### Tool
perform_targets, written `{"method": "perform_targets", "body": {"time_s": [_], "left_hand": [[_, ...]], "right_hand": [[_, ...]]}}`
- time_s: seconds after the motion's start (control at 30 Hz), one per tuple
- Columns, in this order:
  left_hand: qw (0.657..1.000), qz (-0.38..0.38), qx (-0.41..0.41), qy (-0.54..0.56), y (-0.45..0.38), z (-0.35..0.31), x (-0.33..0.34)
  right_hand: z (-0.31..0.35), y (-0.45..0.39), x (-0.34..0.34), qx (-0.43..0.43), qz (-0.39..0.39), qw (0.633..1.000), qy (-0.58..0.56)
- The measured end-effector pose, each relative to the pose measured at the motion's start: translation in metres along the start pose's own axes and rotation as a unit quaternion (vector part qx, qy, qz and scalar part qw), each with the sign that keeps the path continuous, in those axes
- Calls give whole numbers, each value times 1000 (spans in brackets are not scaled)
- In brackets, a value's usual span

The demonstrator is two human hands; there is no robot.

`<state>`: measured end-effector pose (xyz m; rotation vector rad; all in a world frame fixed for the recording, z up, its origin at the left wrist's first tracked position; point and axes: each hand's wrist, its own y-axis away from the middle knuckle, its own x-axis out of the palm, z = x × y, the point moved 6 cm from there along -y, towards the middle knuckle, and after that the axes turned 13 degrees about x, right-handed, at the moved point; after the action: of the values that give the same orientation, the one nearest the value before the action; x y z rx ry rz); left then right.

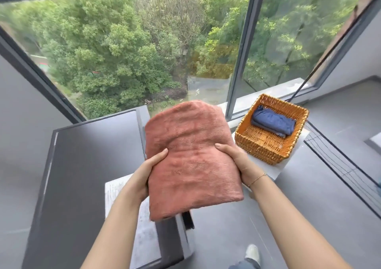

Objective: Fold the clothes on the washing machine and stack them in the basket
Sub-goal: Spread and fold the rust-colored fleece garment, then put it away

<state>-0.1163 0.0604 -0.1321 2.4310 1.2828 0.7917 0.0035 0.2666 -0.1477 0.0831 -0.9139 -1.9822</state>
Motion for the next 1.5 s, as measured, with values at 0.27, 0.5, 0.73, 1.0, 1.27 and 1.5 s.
{"method": "perform_targets", "body": {"time_s": [0.27, 0.5, 0.73, 1.0, 1.27, 1.5], "left_hand": [[998, 27, -64, 9, -67, 73, 184], [995, 6, -90, 40, -141, 114, 298], [991, -18, -90, 98, -245, 140, 342], [976, -96, -134, 144, -359, 186, 368], [918, -296, -181, 195, -422, 266, 390], [829, -515, -189, 108, -427, 323, 378]], "right_hand": [[47, -9, -206, 6, -61, 998, -2], [126, -39, -325, -7, -96, 994, 57], [196, -120, -383, -41, -90, 983, 154], [240, -245, -437, -5, -65, 960, 272], [201, -362, -480, 99, -7, 937, 335], [114, -423, -500, 247, 67, 888, 383]]}}
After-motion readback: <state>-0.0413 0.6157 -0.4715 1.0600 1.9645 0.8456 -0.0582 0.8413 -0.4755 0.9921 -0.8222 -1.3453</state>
